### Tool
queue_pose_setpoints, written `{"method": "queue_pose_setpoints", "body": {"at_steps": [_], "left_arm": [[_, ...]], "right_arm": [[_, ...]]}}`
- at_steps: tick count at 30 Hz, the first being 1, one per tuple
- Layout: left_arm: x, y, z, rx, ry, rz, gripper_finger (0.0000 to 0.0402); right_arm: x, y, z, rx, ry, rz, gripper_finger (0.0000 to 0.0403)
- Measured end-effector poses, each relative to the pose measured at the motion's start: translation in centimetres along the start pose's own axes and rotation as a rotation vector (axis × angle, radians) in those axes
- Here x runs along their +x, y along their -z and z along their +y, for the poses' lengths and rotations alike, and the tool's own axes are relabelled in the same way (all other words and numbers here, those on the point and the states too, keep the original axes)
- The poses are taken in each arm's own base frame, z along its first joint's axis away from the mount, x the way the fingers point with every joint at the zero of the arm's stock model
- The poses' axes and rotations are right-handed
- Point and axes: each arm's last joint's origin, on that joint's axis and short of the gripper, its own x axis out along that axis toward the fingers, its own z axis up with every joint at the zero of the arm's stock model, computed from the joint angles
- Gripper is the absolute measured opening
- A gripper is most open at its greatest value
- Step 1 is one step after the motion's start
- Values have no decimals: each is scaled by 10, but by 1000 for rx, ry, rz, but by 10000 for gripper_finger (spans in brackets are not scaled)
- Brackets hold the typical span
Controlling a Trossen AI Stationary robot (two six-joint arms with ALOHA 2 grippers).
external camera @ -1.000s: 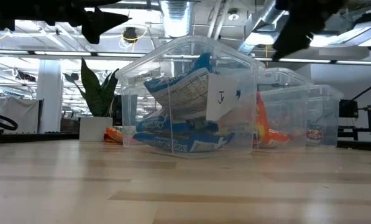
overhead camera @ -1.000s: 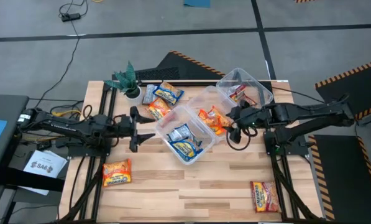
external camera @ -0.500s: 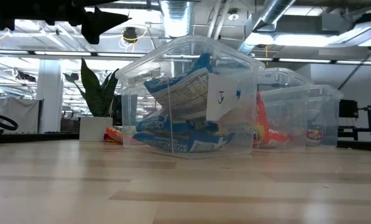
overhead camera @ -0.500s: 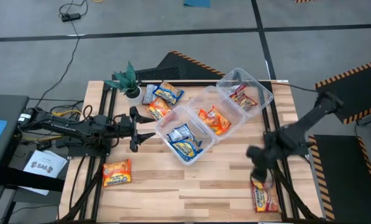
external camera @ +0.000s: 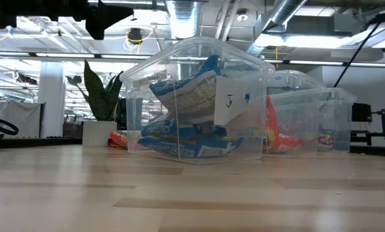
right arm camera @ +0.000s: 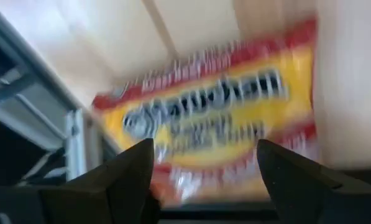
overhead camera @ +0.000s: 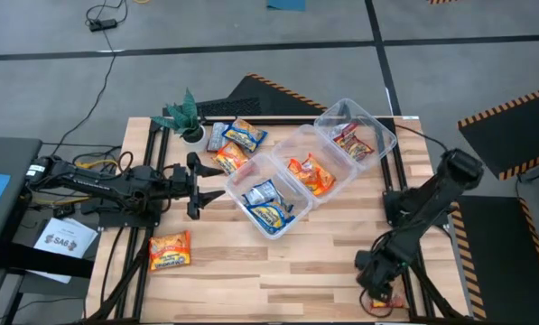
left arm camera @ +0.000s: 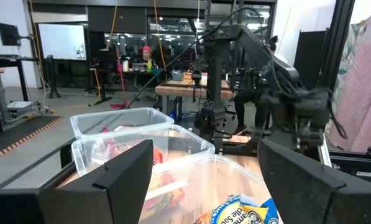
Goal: Sort Maruchan noodles
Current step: Put the red noodle pack into the top right transparent bin
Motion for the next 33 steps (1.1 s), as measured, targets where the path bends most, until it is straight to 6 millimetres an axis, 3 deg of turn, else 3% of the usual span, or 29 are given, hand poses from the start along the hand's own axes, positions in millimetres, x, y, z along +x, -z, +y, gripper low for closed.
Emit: {"method": "queue_pose_setpoints", "body": {"at_steps": [5,12,15,18,20,21,26,31,33], "left_arm": [[0,2,0,-12,-1,21,274],[0,3,0,-37,-1,30,274],[0,3,0,-47,-1,26,274],[0,2,0,-50,-1,18,274],[0,1,0,-52,-1,14,274],[0,1,0,-53,0,10,274],[0,1,0,-53,0,9,274],[0,0,0,-55,0,4,274],[0,0,0,-55,0,3,274]], "right_arm": [[27,-7,-2,-71,144,-15,306],[45,-7,-3,-121,247,-48,286],[47,-10,-3,-144,249,-59,229],[42,-15,-1,-157,244,-67,118],[35,-19,2,-200,224,-84,39],[29,-21,4,-222,208,-105,23],[-9,-34,10,-303,84,-253,15],[-67,-44,18,-431,-210,-543,10],[-94,-44,12,-476,-246,-700,10]]}}
